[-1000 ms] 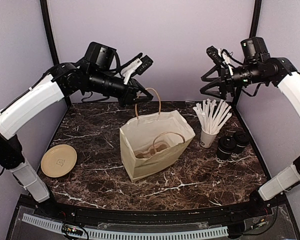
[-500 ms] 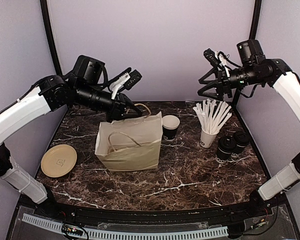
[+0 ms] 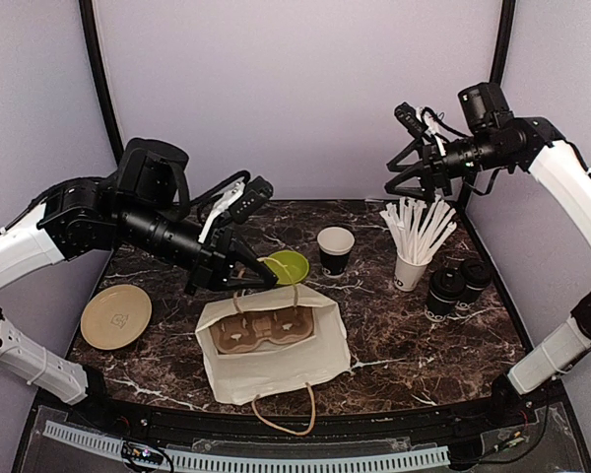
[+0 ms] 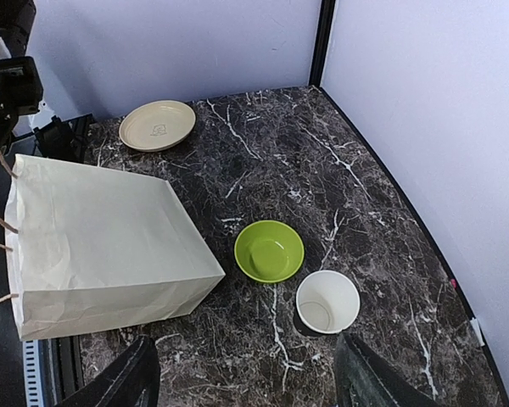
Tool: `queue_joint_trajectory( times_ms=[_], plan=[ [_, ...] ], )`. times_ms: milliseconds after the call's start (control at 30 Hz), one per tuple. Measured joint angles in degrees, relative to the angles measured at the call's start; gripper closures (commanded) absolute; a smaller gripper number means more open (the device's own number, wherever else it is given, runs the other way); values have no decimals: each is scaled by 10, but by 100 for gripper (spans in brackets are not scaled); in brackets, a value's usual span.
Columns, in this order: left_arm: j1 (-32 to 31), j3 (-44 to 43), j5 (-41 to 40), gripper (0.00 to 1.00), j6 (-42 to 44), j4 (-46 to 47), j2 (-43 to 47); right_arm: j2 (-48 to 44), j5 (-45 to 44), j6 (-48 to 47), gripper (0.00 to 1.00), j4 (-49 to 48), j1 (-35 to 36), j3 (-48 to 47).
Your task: Pack the takeout coffee
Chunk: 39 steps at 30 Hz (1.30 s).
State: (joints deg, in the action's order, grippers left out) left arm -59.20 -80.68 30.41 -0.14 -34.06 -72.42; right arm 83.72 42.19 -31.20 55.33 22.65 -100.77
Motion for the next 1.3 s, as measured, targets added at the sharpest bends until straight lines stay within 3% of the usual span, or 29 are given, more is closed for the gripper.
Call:
queue_joint_trajectory(
  times_ms=[267, 467, 633, 800, 933, 1067, 1300],
  plan=[
    [-15, 55, 5, 100, -32, 17, 15, 10, -4, 0, 29, 2, -1, 7],
    [-16, 14, -68, 100, -19, 9, 3, 9, -40, -23, 30, 33, -1, 17],
    [-13, -35, -146, 100, 23, 12, -13, -33, -116, -56, 30, 55, -17, 122],
    [-3, -38, -179, 100, 50, 15, -30, -92, -168, -84, 29, 90, -92, 210],
    [2, -38, -197, 100, 62, 20, -45, -120, -192, -98, 19, 95, -156, 245],
    [9, -38, -209, 100, 71, 28, -47, -111, -217, -108, 2, 95, -197, 285],
    [16, -37, -215, 100, 76, 31, -46, -67, -237, -127, 1, 90, -207, 309]
  ],
)
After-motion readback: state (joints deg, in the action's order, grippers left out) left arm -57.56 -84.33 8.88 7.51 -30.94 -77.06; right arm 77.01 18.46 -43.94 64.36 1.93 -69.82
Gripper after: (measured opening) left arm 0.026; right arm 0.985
